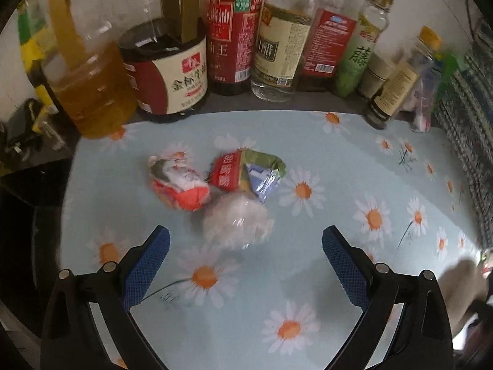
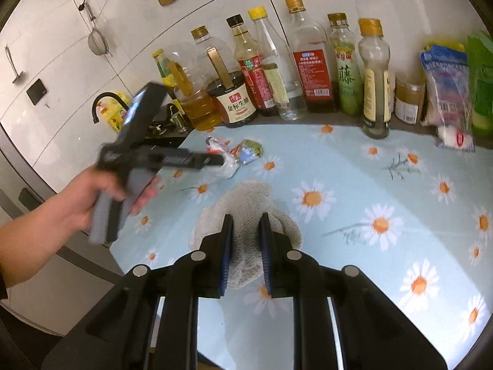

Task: Collect trash
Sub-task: 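Grasp the balled clear plastic bag with the left tool while the right tool holds the cloth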

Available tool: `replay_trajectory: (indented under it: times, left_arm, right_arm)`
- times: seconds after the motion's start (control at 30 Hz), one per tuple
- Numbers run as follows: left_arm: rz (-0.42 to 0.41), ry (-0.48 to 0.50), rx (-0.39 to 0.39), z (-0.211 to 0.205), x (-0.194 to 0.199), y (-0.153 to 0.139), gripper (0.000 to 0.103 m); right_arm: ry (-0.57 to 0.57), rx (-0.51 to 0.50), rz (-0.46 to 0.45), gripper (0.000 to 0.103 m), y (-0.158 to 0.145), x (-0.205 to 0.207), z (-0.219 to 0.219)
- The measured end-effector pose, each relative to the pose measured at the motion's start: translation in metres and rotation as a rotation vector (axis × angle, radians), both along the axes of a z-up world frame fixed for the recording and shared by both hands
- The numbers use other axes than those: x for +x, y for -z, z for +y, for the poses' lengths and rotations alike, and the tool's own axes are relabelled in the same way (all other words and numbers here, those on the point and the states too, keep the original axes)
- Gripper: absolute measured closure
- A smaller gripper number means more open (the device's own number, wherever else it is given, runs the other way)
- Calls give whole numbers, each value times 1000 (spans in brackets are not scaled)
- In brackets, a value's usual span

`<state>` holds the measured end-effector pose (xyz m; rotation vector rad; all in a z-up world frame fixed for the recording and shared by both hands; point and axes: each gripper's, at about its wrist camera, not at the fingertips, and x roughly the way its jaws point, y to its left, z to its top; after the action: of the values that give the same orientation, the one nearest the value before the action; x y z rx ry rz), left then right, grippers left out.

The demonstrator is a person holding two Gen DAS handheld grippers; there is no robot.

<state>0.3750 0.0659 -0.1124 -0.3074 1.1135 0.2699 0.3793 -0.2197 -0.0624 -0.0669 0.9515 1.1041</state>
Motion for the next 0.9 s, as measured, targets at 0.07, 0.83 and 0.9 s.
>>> replay_trajectory:
  times: [0.07, 0.83, 0.9]
  left_arm:
    - [24, -15, -5, 4, 9, 7, 7]
    - [98, -1, -16, 3, 25, 30, 47]
    - [86, 3, -21, 1, 22, 27, 47]
  right_arm:
    - [5, 1, 21, 84, 6, -3, -6]
    - [27, -8, 83, 84, 28, -1, -15]
    - [23, -11, 78, 84, 28, -1, -12]
